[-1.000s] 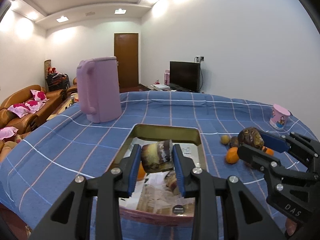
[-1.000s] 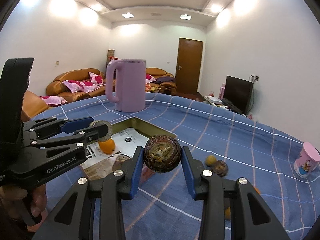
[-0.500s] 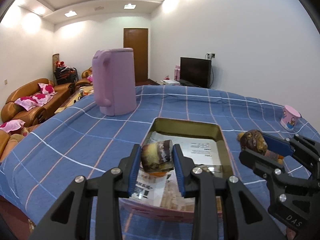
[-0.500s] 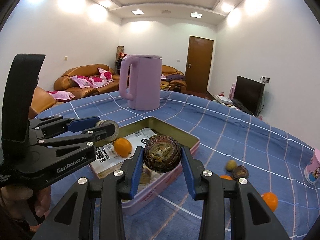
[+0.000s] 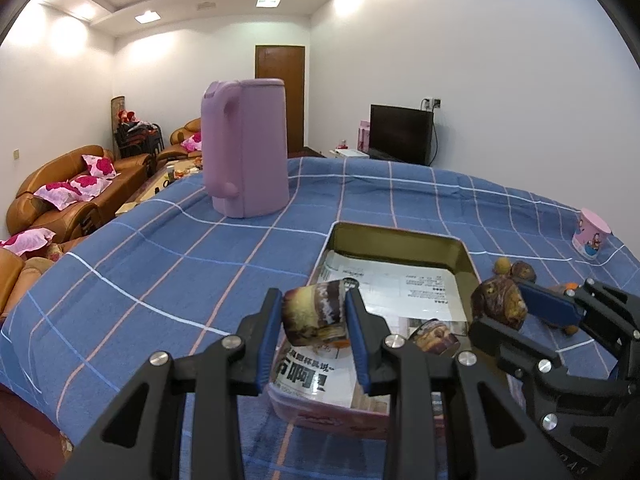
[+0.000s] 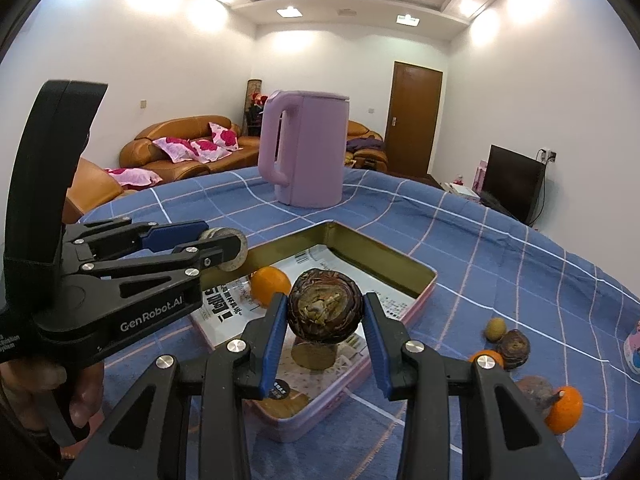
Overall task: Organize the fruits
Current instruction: 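Carry the striped can and mangosteen over the tin box and lower them with both tools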
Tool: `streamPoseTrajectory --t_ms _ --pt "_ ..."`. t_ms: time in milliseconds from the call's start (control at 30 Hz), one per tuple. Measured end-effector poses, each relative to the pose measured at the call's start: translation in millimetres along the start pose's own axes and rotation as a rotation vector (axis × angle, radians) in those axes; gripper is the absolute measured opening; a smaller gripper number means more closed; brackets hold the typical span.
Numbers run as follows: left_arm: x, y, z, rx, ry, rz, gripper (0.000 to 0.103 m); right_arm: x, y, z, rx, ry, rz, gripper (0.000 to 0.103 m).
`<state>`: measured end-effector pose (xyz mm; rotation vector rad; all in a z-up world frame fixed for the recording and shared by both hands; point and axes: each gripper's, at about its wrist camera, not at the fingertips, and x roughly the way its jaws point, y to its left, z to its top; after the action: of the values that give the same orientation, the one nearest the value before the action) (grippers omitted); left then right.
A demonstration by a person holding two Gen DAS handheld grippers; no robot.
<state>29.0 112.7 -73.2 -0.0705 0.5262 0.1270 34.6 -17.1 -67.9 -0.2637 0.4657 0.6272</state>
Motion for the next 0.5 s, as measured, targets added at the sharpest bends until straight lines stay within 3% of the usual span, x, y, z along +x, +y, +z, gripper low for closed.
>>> streamPoseTrajectory --t_ms 500 --pt "12 -1 -6 0.01 0.056 -0.003 0.034 23 2 -3 0.003 0.09 0.047 0.04"
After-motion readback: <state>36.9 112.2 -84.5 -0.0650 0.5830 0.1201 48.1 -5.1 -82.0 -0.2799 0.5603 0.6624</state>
